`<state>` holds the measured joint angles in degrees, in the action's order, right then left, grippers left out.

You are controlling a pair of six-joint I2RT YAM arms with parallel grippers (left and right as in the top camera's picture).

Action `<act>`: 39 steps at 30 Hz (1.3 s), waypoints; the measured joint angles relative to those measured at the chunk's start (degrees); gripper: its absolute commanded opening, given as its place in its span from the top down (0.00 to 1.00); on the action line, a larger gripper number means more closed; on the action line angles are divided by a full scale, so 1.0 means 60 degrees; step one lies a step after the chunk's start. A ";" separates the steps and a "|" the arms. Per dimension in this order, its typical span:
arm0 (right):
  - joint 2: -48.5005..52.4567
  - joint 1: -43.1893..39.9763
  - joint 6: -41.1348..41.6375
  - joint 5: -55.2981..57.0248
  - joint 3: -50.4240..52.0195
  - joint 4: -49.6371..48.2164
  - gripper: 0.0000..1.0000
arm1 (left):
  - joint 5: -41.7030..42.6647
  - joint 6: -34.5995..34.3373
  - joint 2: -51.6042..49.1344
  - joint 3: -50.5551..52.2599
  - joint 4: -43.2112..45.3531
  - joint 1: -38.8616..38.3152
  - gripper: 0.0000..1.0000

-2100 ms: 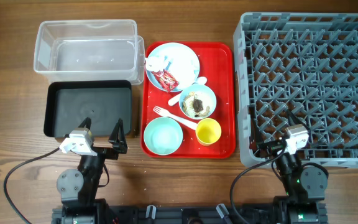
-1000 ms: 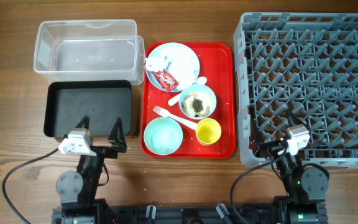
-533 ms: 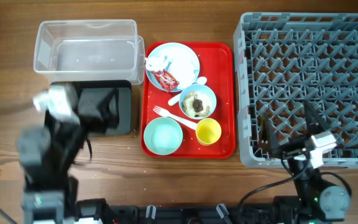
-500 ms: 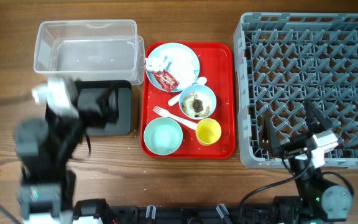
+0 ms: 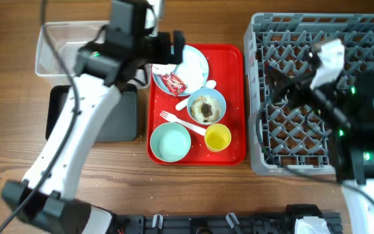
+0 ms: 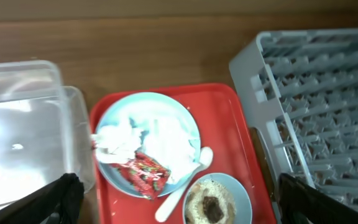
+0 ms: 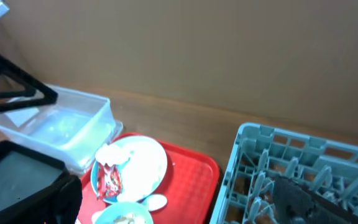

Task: Sort waste into correct bins and load items into the dishwasher rack
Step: 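Reach the left gripper to the blue plate and grasp tissues and wrapper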

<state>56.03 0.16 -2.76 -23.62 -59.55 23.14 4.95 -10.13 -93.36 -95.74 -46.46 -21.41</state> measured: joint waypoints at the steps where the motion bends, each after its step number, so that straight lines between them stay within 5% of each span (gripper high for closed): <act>1: 0.0364 0.0000 -0.0036 -0.0029 -0.0091 0.0251 0.00 | 0.0004 0.0000 -0.0211 -0.0004 0.0073 -0.0168 0.00; 10: 0.2670 0.0000 0.0448 -0.0138 -0.0131 0.1690 0.00 | -0.0331 -0.1060 -0.1246 -0.0033 0.0984 -0.0514 0.00; 17: 0.1330 0.0000 0.0860 0.0069 -0.0135 0.1763 0.00 | -0.1963 -0.2947 -0.3574 -0.0135 0.1410 -0.0517 0.01; 24: -0.1082 0.0000 0.1290 0.1435 -0.0138 0.2226 0.00 | -0.2211 -0.3228 -0.4903 -0.0138 0.1683 -0.0809 0.02; 32: -0.0914 0.0000 0.1355 0.1807 -0.0135 0.2860 0.00 | -0.2357 -0.3264 -0.5625 -0.0138 0.1672 -0.0987 0.07; 35: -0.0750 0.0000 0.1355 0.1807 -0.0138 0.2863 0.00 | -0.2397 -0.3264 -0.5836 -0.0138 0.1679 -0.0987 0.21; 39: -0.0747 0.0000 0.1359 0.1810 -0.0135 0.2863 0.00 | -0.2619 -0.3337 -0.5927 -0.0164 0.1716 -0.0998 0.61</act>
<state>51.55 0.16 5.39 -12.75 -60.36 40.32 -10.76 -30.15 -128.92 -96.73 -36.16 -27.40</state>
